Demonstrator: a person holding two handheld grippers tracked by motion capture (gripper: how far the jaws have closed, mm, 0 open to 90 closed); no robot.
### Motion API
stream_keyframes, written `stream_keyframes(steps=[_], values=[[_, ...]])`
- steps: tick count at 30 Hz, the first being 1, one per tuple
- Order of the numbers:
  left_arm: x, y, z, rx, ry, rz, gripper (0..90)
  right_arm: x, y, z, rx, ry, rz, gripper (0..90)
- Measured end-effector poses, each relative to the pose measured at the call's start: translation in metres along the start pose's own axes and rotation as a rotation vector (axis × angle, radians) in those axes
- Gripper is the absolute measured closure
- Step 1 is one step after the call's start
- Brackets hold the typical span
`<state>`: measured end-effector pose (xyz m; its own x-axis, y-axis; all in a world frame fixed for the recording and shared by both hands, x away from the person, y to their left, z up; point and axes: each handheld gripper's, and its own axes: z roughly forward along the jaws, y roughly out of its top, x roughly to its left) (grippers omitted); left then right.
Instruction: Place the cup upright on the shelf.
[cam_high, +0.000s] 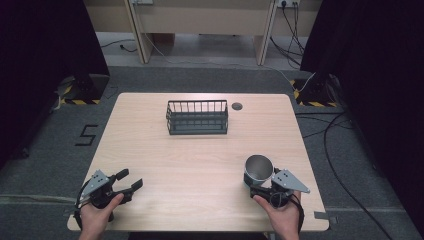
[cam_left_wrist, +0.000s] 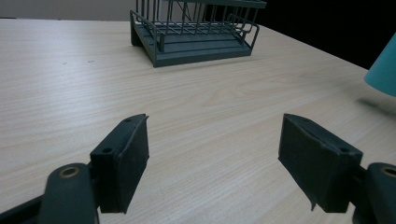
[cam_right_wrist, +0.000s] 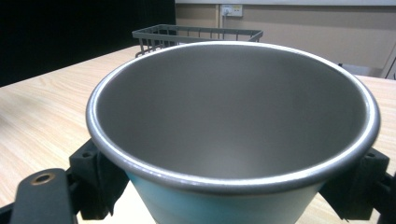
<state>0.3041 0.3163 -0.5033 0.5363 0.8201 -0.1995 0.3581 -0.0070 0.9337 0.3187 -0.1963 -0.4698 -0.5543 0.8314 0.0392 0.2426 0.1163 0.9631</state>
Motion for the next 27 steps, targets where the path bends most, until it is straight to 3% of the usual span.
stream_keyframes(steps=[27], values=[[0.000, 0.000, -0.001, -0.001, -0.001, -0.003, 23.9, 0.000, 0.027, 0.020, -0.030, -0.014, -0.025, 15.8]])
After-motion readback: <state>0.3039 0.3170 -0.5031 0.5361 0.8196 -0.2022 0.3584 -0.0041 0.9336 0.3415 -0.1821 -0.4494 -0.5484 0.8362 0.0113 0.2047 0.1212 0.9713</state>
